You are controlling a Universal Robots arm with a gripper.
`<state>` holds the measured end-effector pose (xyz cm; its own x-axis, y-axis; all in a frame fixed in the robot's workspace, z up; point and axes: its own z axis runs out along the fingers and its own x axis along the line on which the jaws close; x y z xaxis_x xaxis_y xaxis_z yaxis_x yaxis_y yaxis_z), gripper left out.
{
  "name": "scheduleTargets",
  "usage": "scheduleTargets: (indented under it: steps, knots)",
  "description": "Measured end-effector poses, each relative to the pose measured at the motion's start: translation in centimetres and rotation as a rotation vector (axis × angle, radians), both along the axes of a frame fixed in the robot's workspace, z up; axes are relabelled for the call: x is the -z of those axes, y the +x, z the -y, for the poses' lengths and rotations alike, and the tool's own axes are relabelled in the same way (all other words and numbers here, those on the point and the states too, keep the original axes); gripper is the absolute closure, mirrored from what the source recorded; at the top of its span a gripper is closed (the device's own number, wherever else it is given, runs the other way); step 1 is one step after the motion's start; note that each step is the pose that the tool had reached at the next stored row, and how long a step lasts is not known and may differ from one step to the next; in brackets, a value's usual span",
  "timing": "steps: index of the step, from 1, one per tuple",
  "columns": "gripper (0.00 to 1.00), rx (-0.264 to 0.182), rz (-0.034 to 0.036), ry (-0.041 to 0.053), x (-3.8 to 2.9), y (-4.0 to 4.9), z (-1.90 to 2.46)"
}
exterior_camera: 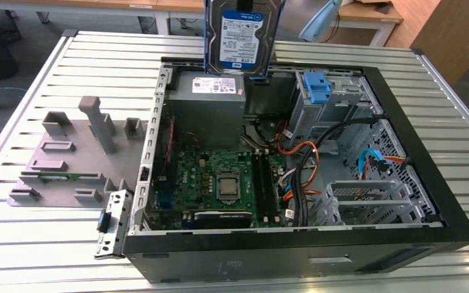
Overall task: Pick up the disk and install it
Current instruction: 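Pick up the disk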
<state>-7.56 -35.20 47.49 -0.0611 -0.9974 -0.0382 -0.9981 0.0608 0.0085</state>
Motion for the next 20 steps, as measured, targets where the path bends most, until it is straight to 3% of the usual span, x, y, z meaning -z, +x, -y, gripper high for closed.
scheduleTargets:
  steps: [8, 20]
  knots:
    - [0.65, 0.000, 0.0000, 0.0000, 0.00, 0.20, 0.00]
    - [0.65, 0.000, 0.0000, 0.0000, 0.00, 1.25, 0.00]
